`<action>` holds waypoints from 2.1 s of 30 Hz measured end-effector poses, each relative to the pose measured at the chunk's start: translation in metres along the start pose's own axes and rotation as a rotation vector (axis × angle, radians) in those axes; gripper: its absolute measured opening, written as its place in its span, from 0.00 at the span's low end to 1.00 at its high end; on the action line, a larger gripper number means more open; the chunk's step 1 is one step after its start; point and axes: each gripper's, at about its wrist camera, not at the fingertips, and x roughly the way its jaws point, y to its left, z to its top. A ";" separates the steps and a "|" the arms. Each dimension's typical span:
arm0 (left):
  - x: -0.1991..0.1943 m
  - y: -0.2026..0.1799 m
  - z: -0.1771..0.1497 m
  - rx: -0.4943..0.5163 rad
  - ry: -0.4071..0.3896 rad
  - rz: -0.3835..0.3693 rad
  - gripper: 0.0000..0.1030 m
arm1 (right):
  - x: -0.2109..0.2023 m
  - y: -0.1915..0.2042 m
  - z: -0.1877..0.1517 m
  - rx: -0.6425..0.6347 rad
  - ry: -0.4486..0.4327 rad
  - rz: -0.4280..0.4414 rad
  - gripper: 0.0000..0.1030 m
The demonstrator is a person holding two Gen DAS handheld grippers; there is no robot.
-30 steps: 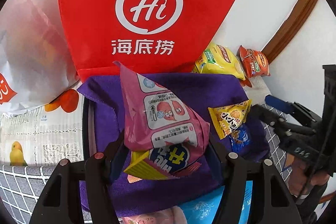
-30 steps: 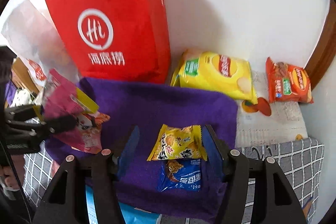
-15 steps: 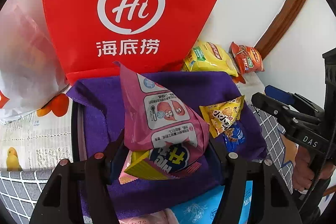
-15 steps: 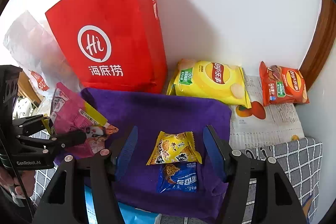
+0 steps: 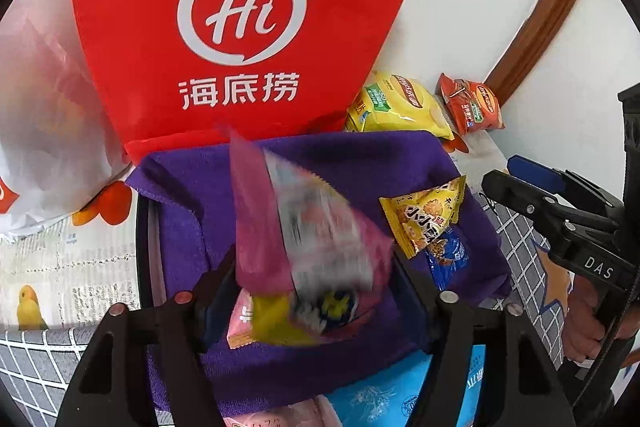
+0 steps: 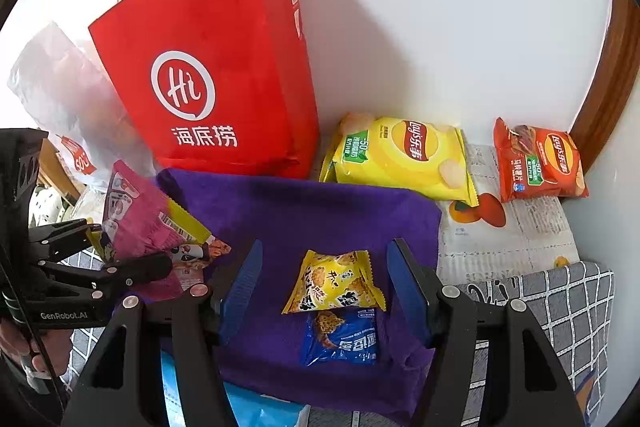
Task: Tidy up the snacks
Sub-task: 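Open the left tool to drop the pink bag onto the purple cloth, then move both open tools back to the snack pile beside the blue tissue box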
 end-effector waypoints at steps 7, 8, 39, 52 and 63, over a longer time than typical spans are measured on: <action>-0.018 -0.003 0.001 0.017 -0.050 0.021 0.77 | -0.010 0.004 0.001 0.006 -0.027 -0.013 0.63; -0.020 -0.002 0.001 0.015 -0.053 0.018 0.77 | -0.012 0.004 0.001 0.011 -0.029 -0.015 0.63; -0.133 -0.047 -0.042 0.025 -0.261 -0.074 0.77 | -0.152 0.015 -0.093 0.095 -0.122 -0.223 0.81; -0.163 -0.045 -0.099 0.021 -0.234 -0.037 0.76 | -0.173 0.030 -0.133 0.130 -0.127 -0.175 0.81; -0.175 -0.038 -0.138 0.002 -0.243 0.007 0.77 | -0.170 0.065 -0.163 0.031 -0.117 -0.144 0.81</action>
